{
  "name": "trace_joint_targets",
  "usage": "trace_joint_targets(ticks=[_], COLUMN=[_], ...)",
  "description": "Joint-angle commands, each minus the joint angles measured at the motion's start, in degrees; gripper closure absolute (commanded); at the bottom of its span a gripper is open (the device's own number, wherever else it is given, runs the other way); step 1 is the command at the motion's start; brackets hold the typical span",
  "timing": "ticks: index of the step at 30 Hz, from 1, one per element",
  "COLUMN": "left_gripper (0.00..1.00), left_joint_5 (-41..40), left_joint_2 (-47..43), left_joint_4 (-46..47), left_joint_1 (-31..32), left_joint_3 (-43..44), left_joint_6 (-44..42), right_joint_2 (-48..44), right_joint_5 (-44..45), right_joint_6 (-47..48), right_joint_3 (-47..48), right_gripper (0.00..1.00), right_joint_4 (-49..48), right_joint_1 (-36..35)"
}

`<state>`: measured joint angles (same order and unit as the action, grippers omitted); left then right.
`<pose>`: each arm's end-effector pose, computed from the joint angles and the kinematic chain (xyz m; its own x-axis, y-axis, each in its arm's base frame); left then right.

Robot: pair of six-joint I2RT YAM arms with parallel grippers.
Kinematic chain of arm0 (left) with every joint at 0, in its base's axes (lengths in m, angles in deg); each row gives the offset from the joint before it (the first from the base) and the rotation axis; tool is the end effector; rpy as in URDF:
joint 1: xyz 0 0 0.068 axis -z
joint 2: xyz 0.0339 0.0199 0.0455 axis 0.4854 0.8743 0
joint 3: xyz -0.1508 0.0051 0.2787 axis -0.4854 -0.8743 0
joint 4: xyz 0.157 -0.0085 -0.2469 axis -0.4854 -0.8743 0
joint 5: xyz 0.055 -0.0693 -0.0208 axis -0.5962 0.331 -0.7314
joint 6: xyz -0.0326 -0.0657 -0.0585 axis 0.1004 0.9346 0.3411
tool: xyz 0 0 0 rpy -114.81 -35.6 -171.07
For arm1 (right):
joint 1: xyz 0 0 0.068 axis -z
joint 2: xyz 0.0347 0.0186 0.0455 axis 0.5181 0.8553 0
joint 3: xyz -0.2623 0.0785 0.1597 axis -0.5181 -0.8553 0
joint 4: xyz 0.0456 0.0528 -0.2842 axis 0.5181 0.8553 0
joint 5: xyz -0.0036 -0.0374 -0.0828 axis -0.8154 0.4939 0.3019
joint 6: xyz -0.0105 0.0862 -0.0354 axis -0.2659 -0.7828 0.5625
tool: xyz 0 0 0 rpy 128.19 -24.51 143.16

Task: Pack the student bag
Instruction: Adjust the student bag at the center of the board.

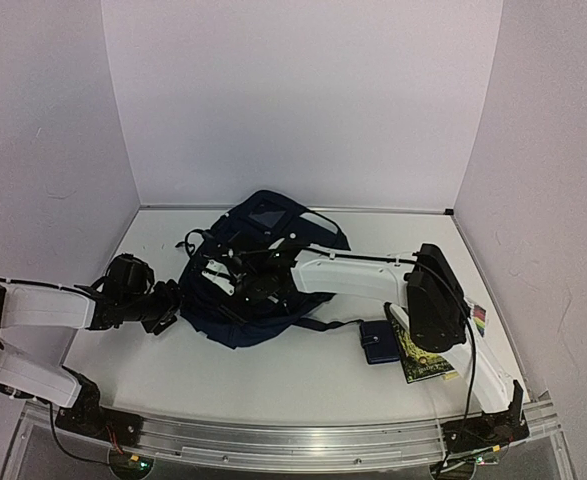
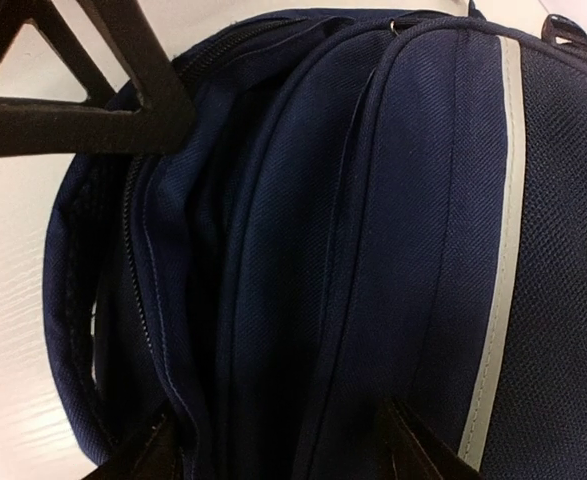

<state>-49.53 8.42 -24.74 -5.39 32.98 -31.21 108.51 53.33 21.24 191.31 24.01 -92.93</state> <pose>0.2447 -0.1239 0.1355 -0.7688 -0.5752 -0.2795 -0.2602 0.6806 -0.6849 0.3042 0.5672 0.1708 -0.1560 -0.7483 -0.6447 -0.9397 0.3136 -0.1365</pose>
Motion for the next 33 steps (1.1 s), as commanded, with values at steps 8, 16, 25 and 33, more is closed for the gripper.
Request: trace_joint_targets(ticks=[8,16,25,33], left_gripper=[0.26,0.23,0.19,0.30], left_joint_5=[0.4,0.1,0.1,0.1], left_joint_2=[-1.6,-4.5,-4.2,6.2], left_joint_4=[2.3,1.2,4.0,12.0], left_joint_1=[0.6,1.0,1.9,3.2], left_joint_3=[-1.0,-1.6,-4.3,-5.2], left_joint_6=[-0.2,0.1,2.9,6.2], right_joint_2=[-7.7,-1.4,1.5,0.3], right_joint_5=[-5.0,2.8,5.0,11.3], right_joint_6=[-3.7,-0.1,2.0,2.3], right_joint_3=[1.3,3.4,1.2,4.7], right_gripper=[0.34,0.37,0.32,1.00], right_joint_4=[1.5,1.8,2.6,3.4], right_joint_1=[1.5,1.5,0.9,0.6])
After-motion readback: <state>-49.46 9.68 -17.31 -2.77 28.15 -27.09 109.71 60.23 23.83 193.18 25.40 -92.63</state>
